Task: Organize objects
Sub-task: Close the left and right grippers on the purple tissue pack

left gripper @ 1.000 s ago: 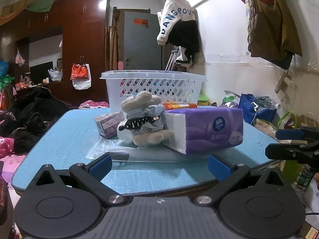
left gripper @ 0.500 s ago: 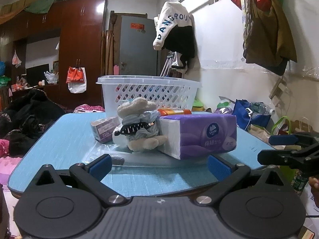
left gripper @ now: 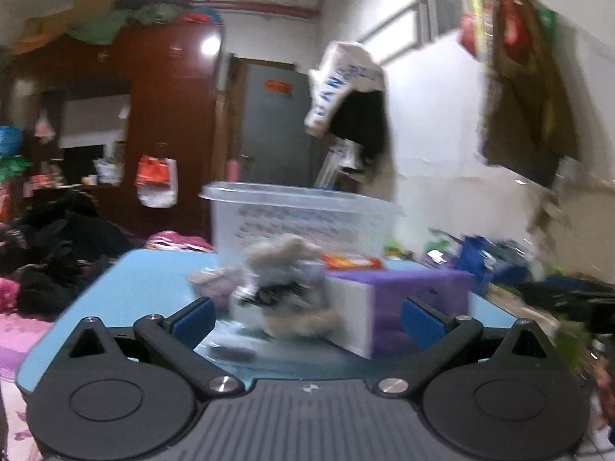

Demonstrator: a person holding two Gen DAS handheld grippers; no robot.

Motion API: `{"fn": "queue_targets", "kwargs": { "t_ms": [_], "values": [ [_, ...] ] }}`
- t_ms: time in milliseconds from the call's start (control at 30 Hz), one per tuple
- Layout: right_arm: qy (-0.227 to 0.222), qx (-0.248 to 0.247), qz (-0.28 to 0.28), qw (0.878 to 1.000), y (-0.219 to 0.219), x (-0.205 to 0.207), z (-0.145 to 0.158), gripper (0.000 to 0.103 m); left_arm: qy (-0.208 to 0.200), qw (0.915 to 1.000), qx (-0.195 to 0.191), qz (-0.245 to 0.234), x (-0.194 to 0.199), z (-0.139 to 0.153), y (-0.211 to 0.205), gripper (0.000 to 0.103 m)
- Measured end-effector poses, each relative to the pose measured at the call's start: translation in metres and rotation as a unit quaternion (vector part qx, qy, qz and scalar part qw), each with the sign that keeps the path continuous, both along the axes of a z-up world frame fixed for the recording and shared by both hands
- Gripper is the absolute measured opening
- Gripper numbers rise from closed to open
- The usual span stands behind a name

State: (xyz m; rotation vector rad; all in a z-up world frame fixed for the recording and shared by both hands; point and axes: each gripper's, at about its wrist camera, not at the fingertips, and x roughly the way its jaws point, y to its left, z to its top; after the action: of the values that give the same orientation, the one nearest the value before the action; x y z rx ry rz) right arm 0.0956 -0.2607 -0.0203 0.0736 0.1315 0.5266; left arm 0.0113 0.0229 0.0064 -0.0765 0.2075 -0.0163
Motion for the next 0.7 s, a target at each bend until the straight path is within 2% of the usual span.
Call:
{"fn": "queue_targets", "kwargs": {
  "t_ms": [100, 167, 267, 367, 467, 533, 600, 667, 700],
  "values": [
    [0.034, -0.006, 0.011, 0.999, -0.005, 0.013, 0.000, 0.103, 0.024, 0.9997, -0.002, -0.001, 0.014, -0.004, 0.013, 0.103],
    [0.049, -0.004, 0.024, 0.998, -0.008, 0.018, 0.001, 0.103, 0.031, 0.9988, -0.008, -0.038, 0.018, -0.006, 0.018, 0.103],
    [0.058, 0.001, 0.075, 0.996, -0.012, 0.022, -0.001, 0.103, 0.020, 0.9946, -0.010, -0.101, 0.015, -0.007, 0.018, 0.103],
    [0.061, -0.017, 0.091, 0.994, -0.004, 0.024, -0.002, 0.103, 0.013, 0.9914, 0.002, -0.130, 0.015, -0.008, 0.008, 0.103],
    [0.052, -0.031, 0.100, 0.993, 0.003, 0.024, -0.004, 0.103, 0.015, 0.9871, 0.007, -0.159, 0.021, -0.012, 0.000, 0.094],
    [0.054, -0.027, 0.115, 0.992, 0.005, 0.030, -0.005, 0.103, 0.022, 0.9848, 0.006, -0.172, 0.028, -0.016, -0.003, 0.080],
    [0.054, -0.021, 0.130, 0.990, 0.006, 0.035, -0.006, 0.103, 0.032, 0.9837, 0.002, -0.177, 0.036, -0.018, -0.003, 0.073],
    [0.053, -0.023, 0.140, 0.988, 0.007, 0.040, -0.007, 0.097, 0.033, 0.9812, -0.003, -0.190, 0.039, -0.019, -0.002, 0.069],
    [0.054, -0.024, 0.147, 0.987, 0.007, 0.042, -0.007, 0.090, 0.035, 0.9799, -0.005, -0.196, 0.042, -0.020, -0.002, 0.064]
  ]
}}
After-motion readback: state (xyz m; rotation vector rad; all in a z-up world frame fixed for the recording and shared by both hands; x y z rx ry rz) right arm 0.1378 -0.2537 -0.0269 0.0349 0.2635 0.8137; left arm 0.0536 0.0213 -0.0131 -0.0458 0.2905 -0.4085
